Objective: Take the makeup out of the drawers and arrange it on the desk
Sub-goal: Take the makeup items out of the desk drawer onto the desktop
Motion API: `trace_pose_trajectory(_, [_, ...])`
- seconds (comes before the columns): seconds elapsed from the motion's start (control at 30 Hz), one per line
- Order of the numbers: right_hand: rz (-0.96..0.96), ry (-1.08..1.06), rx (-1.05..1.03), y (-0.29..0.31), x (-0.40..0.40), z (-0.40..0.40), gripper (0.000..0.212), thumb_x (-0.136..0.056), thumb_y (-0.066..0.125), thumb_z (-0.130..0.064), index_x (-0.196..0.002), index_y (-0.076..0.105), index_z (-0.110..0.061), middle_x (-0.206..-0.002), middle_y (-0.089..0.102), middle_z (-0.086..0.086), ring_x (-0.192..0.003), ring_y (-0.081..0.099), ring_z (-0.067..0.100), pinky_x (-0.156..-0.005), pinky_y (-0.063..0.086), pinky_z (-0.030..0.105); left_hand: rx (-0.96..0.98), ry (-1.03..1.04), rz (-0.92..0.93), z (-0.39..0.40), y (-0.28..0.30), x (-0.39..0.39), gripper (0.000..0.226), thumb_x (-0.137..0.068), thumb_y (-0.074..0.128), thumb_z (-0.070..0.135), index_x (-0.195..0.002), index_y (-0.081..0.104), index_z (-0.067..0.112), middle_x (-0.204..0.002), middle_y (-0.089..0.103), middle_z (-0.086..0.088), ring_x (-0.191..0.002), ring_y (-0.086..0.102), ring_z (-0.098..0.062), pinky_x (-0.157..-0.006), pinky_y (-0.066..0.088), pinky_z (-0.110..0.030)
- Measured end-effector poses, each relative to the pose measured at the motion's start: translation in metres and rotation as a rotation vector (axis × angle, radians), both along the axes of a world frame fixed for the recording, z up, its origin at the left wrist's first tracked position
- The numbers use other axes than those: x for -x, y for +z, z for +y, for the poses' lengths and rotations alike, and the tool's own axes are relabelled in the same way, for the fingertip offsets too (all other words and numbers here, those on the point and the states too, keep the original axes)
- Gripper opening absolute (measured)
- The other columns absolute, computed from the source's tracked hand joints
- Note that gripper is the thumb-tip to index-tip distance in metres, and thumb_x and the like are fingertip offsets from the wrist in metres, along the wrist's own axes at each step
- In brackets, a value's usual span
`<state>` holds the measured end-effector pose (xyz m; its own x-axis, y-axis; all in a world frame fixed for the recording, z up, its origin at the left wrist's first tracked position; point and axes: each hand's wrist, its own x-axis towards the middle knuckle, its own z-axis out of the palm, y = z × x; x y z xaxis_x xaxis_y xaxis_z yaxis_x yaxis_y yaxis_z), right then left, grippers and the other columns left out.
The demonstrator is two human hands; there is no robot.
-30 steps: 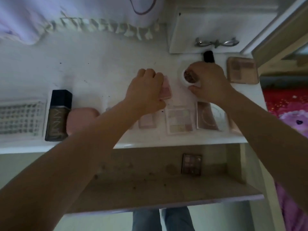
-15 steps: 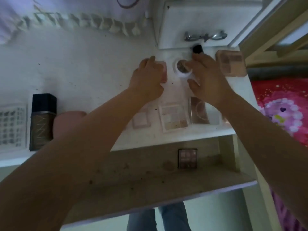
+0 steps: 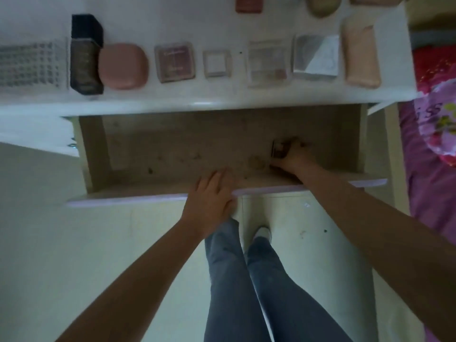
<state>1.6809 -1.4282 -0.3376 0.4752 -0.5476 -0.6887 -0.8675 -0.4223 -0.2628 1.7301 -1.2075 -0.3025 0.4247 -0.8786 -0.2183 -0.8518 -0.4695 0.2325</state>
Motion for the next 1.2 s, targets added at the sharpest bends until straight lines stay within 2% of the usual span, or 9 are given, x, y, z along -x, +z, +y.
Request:
trace_pose_trajectory(0.13, [0.101, 0.000, 0.156, -0.020, -0.011, 0.001, 0.078, -0.079, 0.064, -0.035, -0.136, 0.020, -0.006, -0.135, 0.036, 0.023, -0.120, 0.042, 0.038, -0.095, 0.040, 0.041, -0.026, 0.135, 0.071, 0.006, -0.003, 0.011, 0.050, -0.051, 0.086, 0.003, -0.097, 0.070, 0.016, -0.080, 0.073, -0.004, -0.065, 0.068, -0.025, -0.061, 0.053, -0.030])
trace_pose_trajectory(0.2, [0.094, 0.022, 0.187, -0.022, -0.012, 0.001, 0.078, -0.080, 0.061, -0.038, -0.138, 0.019, -0.005, -0.135, 0.038, 0.024, -0.118, 0.045, 0.038, -0.093, 0.041, 0.042, -0.008, 0.186, 0.065, 0.003, 0.005, 0.014, 0.044, -0.061, 0.081, 0.001, -0.101, 0.070, 0.016, -0.086, 0.073, -0.006, -0.074, 0.068, -0.028, -0.069, 0.052, -0.034])
trace_pose_trajectory(0.33, [-0.102, -0.043, 0.048, 0.000, -0.009, 0.008, 0.071, -0.072, 0.069, -0.042, -0.127, 0.040, -0.007, -0.123, 0.050, 0.015, -0.110, 0.052, 0.032, -0.078, 0.042, 0.034, -0.043, 0.259, 0.078, -0.002, 0.007, 0.018, 0.038, -0.098, 0.039, 0.020, -0.135, 0.043, 0.025, -0.132, 0.053, 0.001, -0.120, 0.046, -0.022, -0.100, 0.031, -0.030])
trace_pose_trajectory(0.5, [-0.303, 0.096, -0.287, 0.078, -0.013, 0.026, 0.051, -0.082, 0.063, -0.023, -0.130, 0.046, -0.018, -0.108, 0.049, -0.001, -0.095, 0.050, 0.016, -0.071, 0.041, 0.021, 0.007, 0.220, 0.132, 0.006, 0.008, 0.002, 0.030, -0.093, 0.047, 0.032, -0.117, 0.059, 0.019, -0.121, 0.060, -0.002, -0.112, 0.054, -0.024, -0.095, 0.038, -0.032])
trace_pose_trajectory(0.57, [-0.399, 0.177, -0.288, 0.114, -0.026, 0.027, 0.056, -0.082, 0.062, -0.024, -0.133, 0.039, -0.025, -0.110, 0.047, -0.004, -0.090, 0.052, 0.013, -0.064, 0.043, 0.015, 0.045, 0.192, 0.093, 0.015, 0.009, -0.014, 0.032, -0.079, 0.059, 0.034, -0.100, 0.069, 0.013, -0.101, 0.069, -0.009, -0.091, 0.066, -0.030, -0.078, 0.052, -0.039])
trace_pose_trajectory(0.7, [-0.671, 0.334, -0.031, 0.158, -0.085, 0.026, 0.049, -0.079, 0.066, -0.028, -0.123, 0.047, -0.023, -0.113, 0.056, 0.001, -0.095, 0.057, 0.018, -0.082, 0.050, 0.030, -0.030, 0.198, -0.029, 0.042, 0.019, -0.050, 0.050, -0.076, 0.044, 0.047, -0.095, 0.070, 0.008, -0.089, 0.070, -0.014, -0.077, 0.068, -0.033, -0.058, 0.055, -0.041])
trace_pose_trajectory(0.8, [-0.751, 0.393, 0.173, 0.165, -0.140, 0.028, 0.046, -0.080, 0.064, -0.029, -0.122, 0.050, -0.018, -0.120, 0.059, 0.005, -0.101, 0.054, 0.016, -0.087, 0.039, 0.022, -0.048, 0.306, 0.074, 0.055, 0.023, -0.066, 0.056, -0.087, 0.049, 0.049, -0.128, 0.052, 0.012, -0.129, 0.054, -0.012, -0.120, 0.049, -0.032, -0.093, 0.043, -0.042])
trace_pose_trajectory(0.93, [-0.610, 0.487, 0.411, 0.150, -0.200, 0.033, 0.047, -0.085, 0.053, -0.036, -0.125, 0.046, -0.012, -0.122, 0.056, 0.014, -0.111, 0.053, 0.029, -0.084, 0.039, 0.029, -0.193, 0.294, 0.178, 0.065, 0.028, -0.078, 0.064, -0.087, 0.051, 0.049, -0.142, 0.032, 0.023, -0.144, 0.039, -0.001, -0.131, 0.036, -0.021, -0.104, 0.034, -0.030])
trace_pose_trajectory(1.2, [-0.326, 0.354, 0.640, 0.117, -0.231, 0.027, 0.042, -0.096, 0.028, -0.028, -0.123, 0.044, 0.001, -0.128, 0.050, 0.024, -0.119, 0.046, 0.038, -0.099, 0.035, 0.042, -0.266, 0.284, 0.218, 0.076, 0.019, -0.067, 0.031, -0.095, 0.045, 0.021, -0.125, 0.053, 0.016, -0.124, 0.055, -0.003, -0.114, 0.051, -0.019, -0.094, 0.040, -0.027])
